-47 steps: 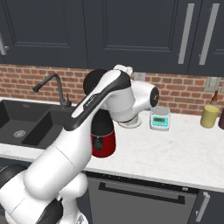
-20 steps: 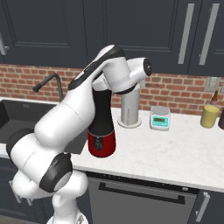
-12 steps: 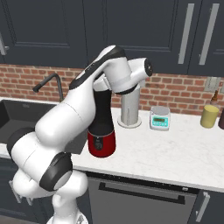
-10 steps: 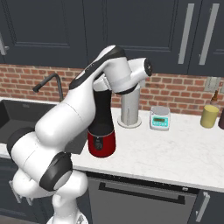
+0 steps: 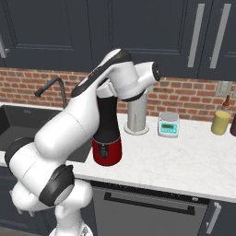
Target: Close the lid blender by securely placing the lid on top.
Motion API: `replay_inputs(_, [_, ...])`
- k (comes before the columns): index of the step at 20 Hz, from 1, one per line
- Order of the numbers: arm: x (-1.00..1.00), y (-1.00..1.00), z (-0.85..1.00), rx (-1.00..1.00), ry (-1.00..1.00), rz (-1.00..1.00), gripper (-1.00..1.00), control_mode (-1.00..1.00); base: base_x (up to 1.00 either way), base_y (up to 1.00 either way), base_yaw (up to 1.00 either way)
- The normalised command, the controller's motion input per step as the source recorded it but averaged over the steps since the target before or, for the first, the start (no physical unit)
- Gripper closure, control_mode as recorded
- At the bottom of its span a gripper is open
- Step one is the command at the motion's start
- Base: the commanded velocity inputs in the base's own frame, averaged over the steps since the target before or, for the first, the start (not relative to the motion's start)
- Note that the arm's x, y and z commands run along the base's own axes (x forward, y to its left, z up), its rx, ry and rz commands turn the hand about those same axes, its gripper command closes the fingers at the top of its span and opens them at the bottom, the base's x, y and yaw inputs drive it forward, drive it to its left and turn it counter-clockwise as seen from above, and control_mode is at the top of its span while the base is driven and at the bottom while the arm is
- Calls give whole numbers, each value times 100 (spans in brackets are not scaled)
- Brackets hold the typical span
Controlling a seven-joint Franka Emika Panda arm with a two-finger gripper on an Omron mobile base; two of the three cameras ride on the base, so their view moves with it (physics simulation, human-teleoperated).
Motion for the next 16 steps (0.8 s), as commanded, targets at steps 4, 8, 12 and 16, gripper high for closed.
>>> replay_inputs(4, [-2, 18, -4, 0, 7, 0, 100, -100, 0, 0, 0])
replay_inputs(8, [0, 21, -5, 0, 6, 0, 100, -100, 0, 0, 0])
replay_inputs(12, [0, 0, -4, 3, 1, 0, 100, -100, 0, 0, 0])
replay_inputs(16, [0, -16, -2, 7, 0, 0, -100, -100, 0, 0, 0])
